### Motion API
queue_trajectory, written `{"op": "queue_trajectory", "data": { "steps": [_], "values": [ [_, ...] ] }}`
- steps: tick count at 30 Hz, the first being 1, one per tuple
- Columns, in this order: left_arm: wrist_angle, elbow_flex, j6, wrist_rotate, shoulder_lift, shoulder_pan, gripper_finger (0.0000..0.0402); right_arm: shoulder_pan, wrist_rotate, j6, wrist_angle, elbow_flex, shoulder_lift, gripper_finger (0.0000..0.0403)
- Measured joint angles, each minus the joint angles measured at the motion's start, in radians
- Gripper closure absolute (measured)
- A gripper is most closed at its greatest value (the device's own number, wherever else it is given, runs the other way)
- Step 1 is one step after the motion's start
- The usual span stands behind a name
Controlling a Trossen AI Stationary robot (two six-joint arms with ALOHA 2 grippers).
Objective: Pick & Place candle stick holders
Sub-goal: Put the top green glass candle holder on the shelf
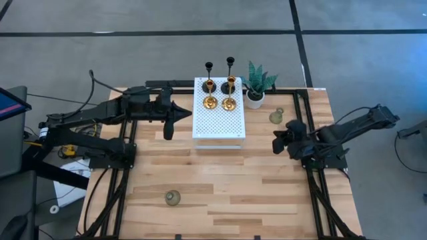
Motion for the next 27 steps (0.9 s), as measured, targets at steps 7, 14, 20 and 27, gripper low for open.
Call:
{"op": "queue_trajectory", "data": {
  "steps": [7,14,20,27],
  "values": [
    [0.0,0.0,0.0,0.0,0.0,0.0,0.0397,0.0,0.055,0.095,-0.018,-0.051,0.005,0.0403],
    [0.0,0.0,0.0,0.0,0.0,0.0,0.0396,0.0,0.048,0.074,-0.119,-0.07,0.004,0.0403],
    [0.0,0.0,0.001,0.0,0.0,0.0,0.0395,-0.002,0.052,0.07,-0.164,-0.07,0.01,0.0403],
    [0.0,0.0,0.048,0.0,0.0,0.0,0.0397,-0.003,0.052,0.103,-0.163,-0.07,0.047,0.0403]
  ]
}}
